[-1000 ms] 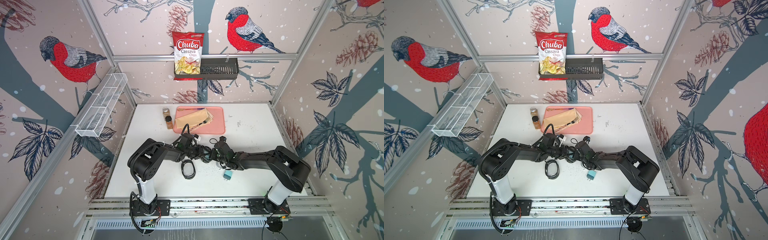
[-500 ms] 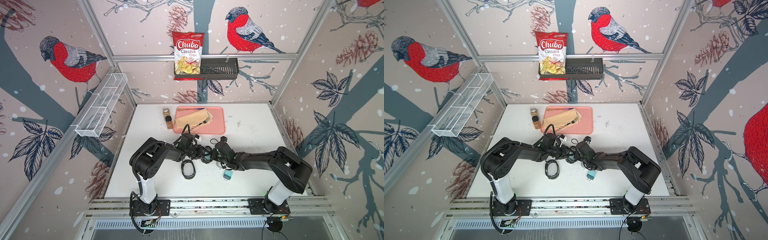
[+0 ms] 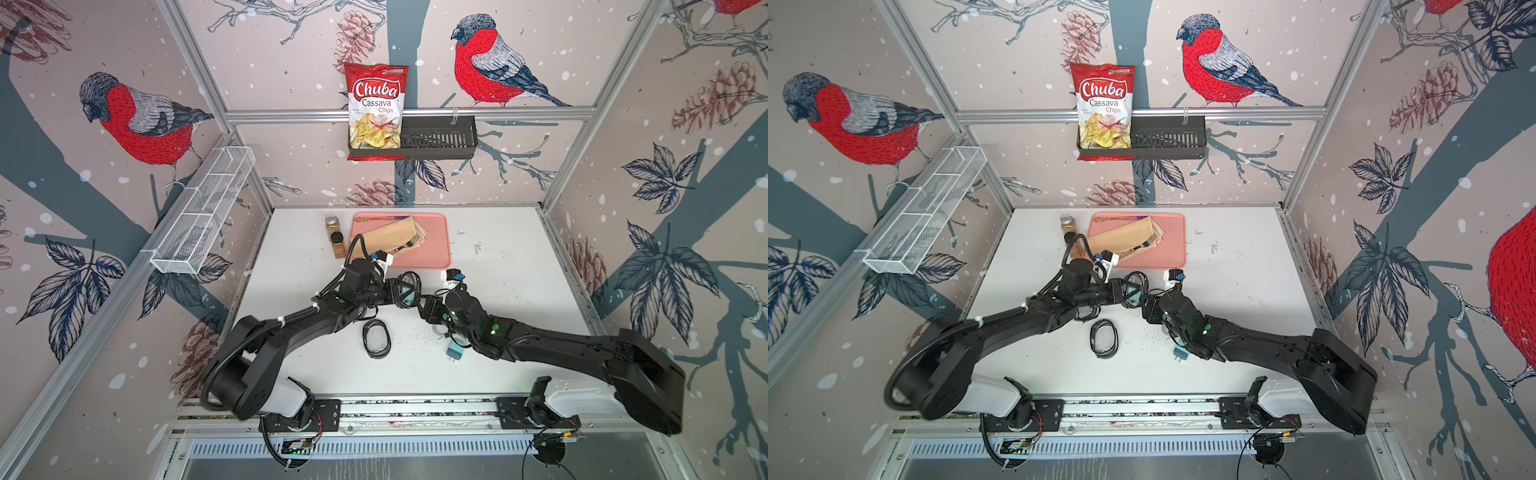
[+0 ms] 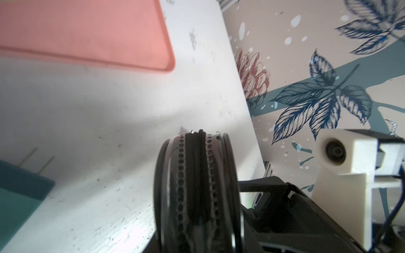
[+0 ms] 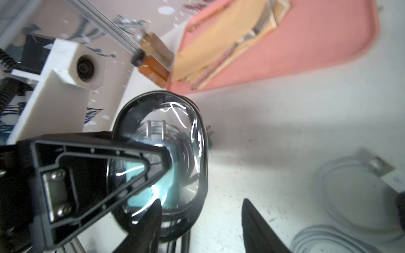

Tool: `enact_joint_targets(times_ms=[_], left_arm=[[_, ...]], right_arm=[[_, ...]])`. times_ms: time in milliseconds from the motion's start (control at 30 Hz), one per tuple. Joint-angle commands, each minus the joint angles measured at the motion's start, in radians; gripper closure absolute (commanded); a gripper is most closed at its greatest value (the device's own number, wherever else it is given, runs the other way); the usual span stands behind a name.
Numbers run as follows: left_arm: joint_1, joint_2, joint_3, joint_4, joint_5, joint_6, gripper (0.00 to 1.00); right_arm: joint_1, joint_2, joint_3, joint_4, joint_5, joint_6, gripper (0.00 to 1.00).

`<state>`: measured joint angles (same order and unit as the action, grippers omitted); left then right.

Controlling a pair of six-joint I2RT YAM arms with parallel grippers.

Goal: Pack away charging kits
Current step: Pick up the storage bag at the center of the board, then zip the zipper on the storage bag.

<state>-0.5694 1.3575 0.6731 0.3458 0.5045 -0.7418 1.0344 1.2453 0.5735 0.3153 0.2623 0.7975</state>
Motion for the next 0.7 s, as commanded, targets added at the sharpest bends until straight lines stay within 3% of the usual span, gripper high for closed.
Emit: enact_joint_targets(times_ms=[0,133,267,367,467,567,667], left_arm=[[0.002,-0.147,-0.012,-0.062,-0.176,0.041,1.0],[0.002,-0.344,-0.028,-0.101,-0.298,0.006,1.0],[-0.004,-0.461,-0.009,-0.072,-0.311,-0.015,1.0],[-0.004,-0.491,0.057,-0.111,-0.299,0.002,1.0],[-0.011,-0.514,0.1,-0.138,-0.263,0.045,1.0],[-0.042,-0.562,0.081,-0.113,-0.25,0.113,1.0],[-0.1,-0.617,0.042,-0.087,-0.3,0.187,1.0]], right_arm=[[0.071,-0.089,-0.011,0.087,0.161,-0.144,0.42],[0.092,-0.204,-0.101,0.283,0.076,-0.226,0.34],[0.081,-0.258,-0.084,0.217,0.04,-0.21,0.26],[0.106,-0.256,-0.086,0.25,-0.001,-0.278,0.28],[0.209,-0.249,-0.111,0.371,-0.003,-0.414,0.31],[0.347,-0.207,-0.11,0.488,0.093,-0.58,0.38],[0.406,-0.139,-0.059,0.517,0.143,-0.664,0.43]])
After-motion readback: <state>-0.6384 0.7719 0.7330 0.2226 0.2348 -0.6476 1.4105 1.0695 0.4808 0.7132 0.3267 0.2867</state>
